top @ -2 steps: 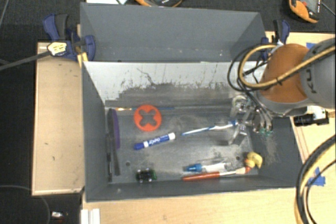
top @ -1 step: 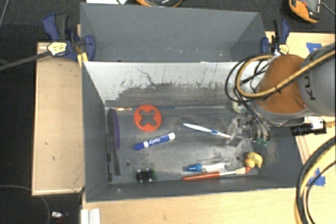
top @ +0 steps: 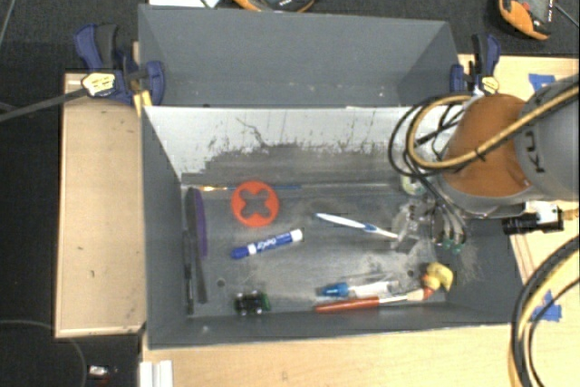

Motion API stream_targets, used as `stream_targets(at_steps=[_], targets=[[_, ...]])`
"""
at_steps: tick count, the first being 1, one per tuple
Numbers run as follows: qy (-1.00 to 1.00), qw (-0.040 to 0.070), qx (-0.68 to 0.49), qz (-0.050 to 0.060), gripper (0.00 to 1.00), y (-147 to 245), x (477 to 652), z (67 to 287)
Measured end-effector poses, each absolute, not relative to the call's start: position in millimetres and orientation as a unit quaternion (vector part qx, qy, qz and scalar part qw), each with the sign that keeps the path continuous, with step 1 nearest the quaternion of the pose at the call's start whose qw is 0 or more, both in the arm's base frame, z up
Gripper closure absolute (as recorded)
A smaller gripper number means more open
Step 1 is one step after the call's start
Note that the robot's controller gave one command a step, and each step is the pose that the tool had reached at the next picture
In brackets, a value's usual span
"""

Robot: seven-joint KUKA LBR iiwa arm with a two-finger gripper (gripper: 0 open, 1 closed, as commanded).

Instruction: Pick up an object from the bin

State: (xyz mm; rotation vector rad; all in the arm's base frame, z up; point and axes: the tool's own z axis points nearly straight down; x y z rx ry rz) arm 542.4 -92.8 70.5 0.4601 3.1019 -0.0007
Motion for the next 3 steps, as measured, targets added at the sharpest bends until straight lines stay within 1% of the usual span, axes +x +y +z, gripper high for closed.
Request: stream_targets(at_steps=[1, 2, 3], targets=[[0.989, -0.003, 0.149, 0.0, 1.0, -93, 539.4, 90], [0.994, 0.004, 0.113, 0.0, 1.0, -94, 544.8, 141], [0.992, 0.001, 0.13, 0.0, 1.0, -94, 526.2, 236]])
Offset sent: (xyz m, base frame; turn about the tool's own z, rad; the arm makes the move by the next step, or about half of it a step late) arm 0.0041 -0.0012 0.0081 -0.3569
